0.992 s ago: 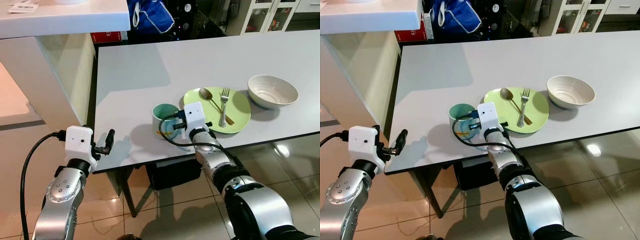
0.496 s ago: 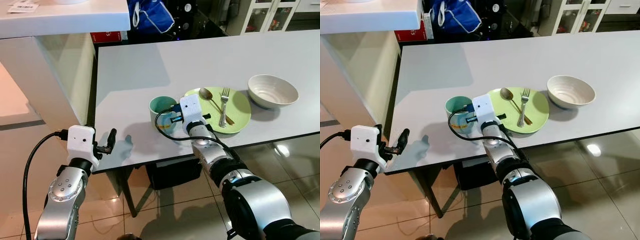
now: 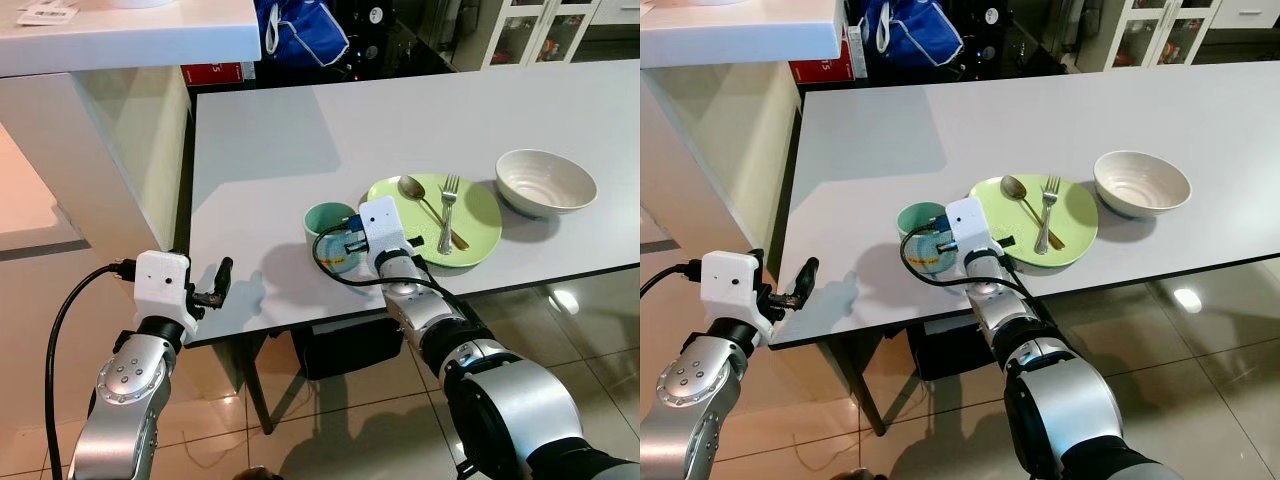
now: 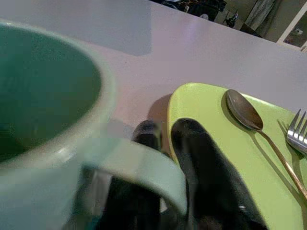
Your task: Setting the table
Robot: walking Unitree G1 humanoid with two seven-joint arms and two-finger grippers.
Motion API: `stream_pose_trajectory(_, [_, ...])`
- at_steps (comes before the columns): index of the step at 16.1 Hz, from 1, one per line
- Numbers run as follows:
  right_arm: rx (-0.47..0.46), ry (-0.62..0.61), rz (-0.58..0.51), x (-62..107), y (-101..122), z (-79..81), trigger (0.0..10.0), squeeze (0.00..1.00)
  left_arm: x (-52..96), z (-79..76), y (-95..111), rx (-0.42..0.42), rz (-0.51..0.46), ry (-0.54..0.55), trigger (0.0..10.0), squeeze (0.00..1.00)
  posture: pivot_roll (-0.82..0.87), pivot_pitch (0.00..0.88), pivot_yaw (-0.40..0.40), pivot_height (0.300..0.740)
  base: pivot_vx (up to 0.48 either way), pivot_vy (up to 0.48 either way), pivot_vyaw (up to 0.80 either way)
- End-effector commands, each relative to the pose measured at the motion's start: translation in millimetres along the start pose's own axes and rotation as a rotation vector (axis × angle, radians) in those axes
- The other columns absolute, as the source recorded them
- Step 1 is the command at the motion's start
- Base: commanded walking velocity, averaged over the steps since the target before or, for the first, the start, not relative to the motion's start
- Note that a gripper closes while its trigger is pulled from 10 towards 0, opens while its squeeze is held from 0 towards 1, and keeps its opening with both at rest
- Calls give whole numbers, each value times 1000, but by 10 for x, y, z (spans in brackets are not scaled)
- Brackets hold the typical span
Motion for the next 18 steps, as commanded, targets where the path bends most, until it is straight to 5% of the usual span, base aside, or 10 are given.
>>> stream_pose_trajectory(1, [11, -9, 18, 10, -46, -24, 10000, 1000, 17, 0, 27, -11, -5, 9, 10000, 0, 171, 39, 15, 740, 0, 0, 0])
stream_pose_trajectory(18, [3, -1, 60, 50, -166, -1, 10000, 1000, 41, -12, 7, -7, 6, 10, 10000, 0, 172, 59, 11, 740, 0, 0, 0])
Point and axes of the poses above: a point about 5 cm out from each wrist's last joint towards the gripper, its own x axis pointing back from the gripper into the wrist, its own y axis along the axis of the wrist's last joint, z = x × y, the point moved 2 cm from there along -x, pointing out of the wrist towards the gripper, and after that the axes turned 11 degrees about -x, right-handed, at the moved point
